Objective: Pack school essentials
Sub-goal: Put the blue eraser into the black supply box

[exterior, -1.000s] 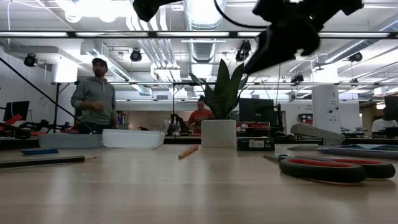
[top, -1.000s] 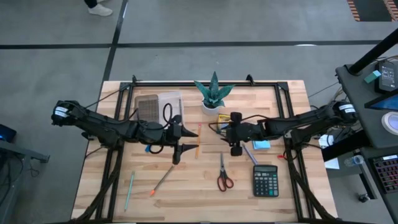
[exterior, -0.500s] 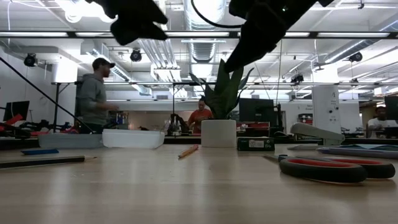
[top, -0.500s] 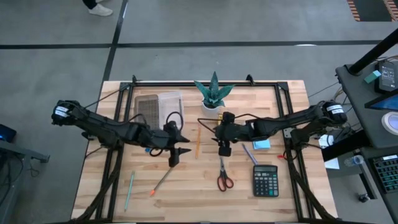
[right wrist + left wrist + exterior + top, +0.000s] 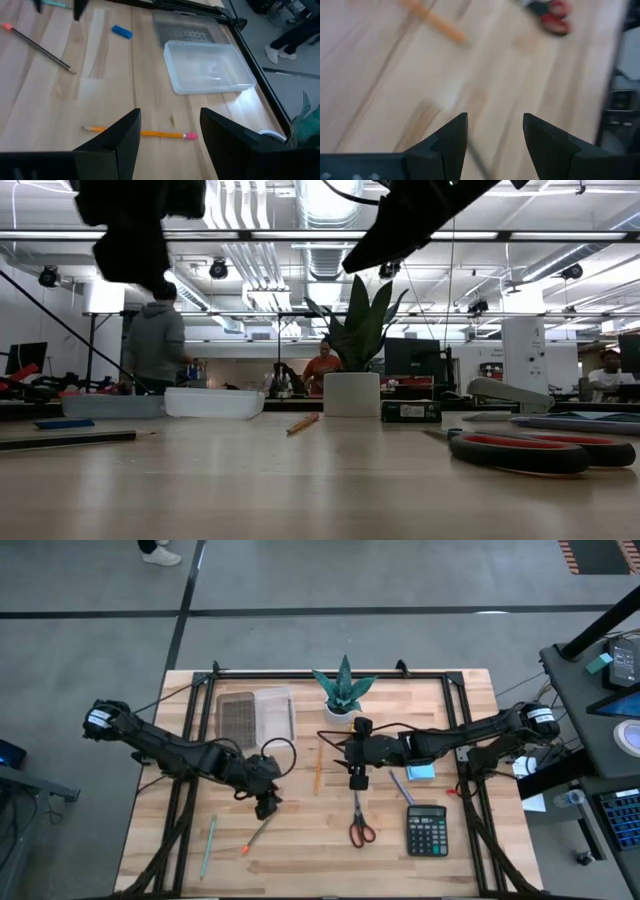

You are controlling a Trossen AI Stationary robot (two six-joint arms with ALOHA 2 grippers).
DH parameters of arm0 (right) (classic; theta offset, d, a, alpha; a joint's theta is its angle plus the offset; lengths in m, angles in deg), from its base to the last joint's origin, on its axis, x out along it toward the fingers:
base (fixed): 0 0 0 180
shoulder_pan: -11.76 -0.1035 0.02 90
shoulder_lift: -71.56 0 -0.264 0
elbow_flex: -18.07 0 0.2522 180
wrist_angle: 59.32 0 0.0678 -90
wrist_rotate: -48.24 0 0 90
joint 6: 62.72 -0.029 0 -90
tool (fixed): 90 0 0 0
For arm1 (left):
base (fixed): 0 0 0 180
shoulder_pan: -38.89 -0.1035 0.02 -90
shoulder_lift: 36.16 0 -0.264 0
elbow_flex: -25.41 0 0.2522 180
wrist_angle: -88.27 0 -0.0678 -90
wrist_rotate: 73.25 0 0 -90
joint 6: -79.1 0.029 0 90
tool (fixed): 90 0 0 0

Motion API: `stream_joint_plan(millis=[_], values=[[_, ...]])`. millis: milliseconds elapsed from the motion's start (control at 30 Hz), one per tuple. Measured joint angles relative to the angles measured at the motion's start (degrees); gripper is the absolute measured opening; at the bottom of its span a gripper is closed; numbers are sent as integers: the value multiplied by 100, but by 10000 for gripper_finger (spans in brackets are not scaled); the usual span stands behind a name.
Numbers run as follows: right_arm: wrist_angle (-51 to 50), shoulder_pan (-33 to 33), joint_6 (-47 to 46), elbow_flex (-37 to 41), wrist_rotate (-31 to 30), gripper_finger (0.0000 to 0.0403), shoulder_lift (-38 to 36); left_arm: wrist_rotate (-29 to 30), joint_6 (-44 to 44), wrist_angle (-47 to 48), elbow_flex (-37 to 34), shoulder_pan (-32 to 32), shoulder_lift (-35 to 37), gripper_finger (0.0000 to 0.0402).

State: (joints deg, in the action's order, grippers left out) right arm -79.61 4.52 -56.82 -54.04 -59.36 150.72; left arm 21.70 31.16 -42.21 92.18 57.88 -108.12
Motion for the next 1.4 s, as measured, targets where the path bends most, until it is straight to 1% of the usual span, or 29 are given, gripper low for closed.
stream_joint_plan(millis=[100, 167, 200, 233, 300, 333, 367, 567, 667, 767, 833, 933, 1167, 1300, 1400], values=[[138, 0, -65, -62, 0, 194, 16, 27, -325, 668, 0, -27, 0, 173], [230, 0, -473, -114, 11, 194, 16, 130, -537, 1053, -18, -78, -12, 173], [249, 0, -489, -118, 85, 194, 10, 150, -675, 1210, -47, -118, -37, 173], [226, 1, -378, -116, 313, 194, -8, 159, -810, 1343, -101, -152, -51, 173], [292, 3, -10, -33, 960, 194, -44, 174, -1040, 1496, -251, -193, -91, 173], [383, -1, 68, 14, 1162, 194, -50, 166, -1119, 1483, -347, -207, -115, 173], [516, -20, 105, 58, 1211, 194, -51, 157, -1176, 1463, -451, -216, -148, 173], [697, -4, 442, 195, 1140, 194, -64, 118, -1478, 1490, -1077, -340, -441, 173], [878, -18, 607, 244, 1163, 194, -64, 314, -1599, 1505, -1270, -406, -625, 173], [895, -13, 622, 266, 1161, 194, -69, 635, -1640, 1580, -1289, -415, -787, 173], [891, -4, 617, 294, 1152, 194, -70, 742, -1631, 1585, -1287, -429, -827, 173], [872, -7, 629, 353, 1153, 194, -71, 765, -1604, 1580, -1343, -452, -872, 173], [844, -13, 454, 516, 1156, 194, -73, 742, -1769, 1500, -1717, -450, -866, 173], [824, -13, 370, 527, 1155, 194, -73, 681, -1768, 1388, -1757, -452, -866, 159], [825, -13, 363, 527, 1156, 194, -73, 654, -1750, 1245, -1803, -450, -868, 133]])
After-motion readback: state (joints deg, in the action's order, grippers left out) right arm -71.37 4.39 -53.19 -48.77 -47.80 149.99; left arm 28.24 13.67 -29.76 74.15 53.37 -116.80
